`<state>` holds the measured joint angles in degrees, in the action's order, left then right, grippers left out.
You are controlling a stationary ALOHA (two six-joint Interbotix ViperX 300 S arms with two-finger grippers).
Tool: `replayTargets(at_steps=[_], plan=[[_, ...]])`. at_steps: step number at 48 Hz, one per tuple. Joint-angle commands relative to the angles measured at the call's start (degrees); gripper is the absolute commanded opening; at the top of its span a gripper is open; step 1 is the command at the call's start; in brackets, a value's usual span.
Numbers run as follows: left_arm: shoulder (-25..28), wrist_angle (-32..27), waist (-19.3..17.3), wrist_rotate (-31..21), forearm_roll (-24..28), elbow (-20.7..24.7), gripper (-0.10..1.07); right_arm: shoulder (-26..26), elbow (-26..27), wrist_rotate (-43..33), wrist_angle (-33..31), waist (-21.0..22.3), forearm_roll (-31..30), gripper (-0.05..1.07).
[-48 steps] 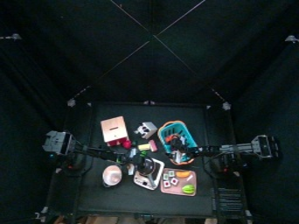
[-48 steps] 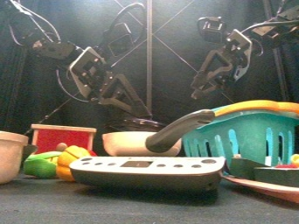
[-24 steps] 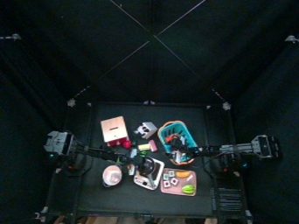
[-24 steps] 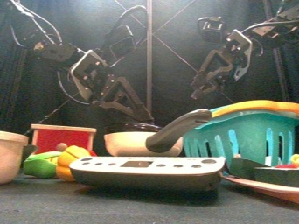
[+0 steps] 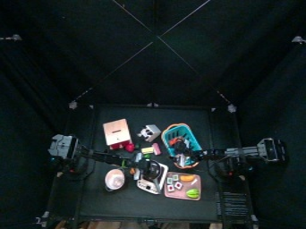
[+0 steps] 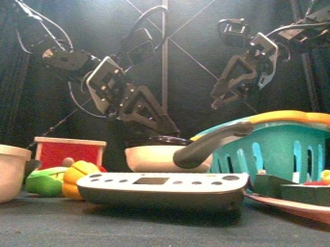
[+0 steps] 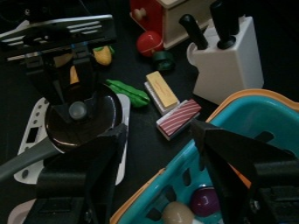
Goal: Place pot lid on pan
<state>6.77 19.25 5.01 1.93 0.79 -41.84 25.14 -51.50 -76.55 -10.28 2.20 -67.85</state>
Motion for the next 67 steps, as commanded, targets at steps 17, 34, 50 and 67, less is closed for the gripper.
replayTargets(at_steps=[17,34,50,67], plan=[[-0.18,1.49,0.88,-0.09,-2.02,0.88,0.85,0.53,0.88,0.0,0.18,0.09,0.0,0.93],[-2.37,5.63,0.88,0.18,-2.02,0.53,0.88,0.62,0.88,-0.09,0.18,-0.09,0.0,0.93],[-5.62,9.05,0.7,-0.09,-2.37,-1.67,0.88,0.53,0.88,-0.09,0.18,-0.09,0.0,0.93],[-9.32,11.16,0.53,0.09,-8.26,-5.89,0.88,0.62,1.14,0.0,0.18,-0.09,-0.09,0.93]])
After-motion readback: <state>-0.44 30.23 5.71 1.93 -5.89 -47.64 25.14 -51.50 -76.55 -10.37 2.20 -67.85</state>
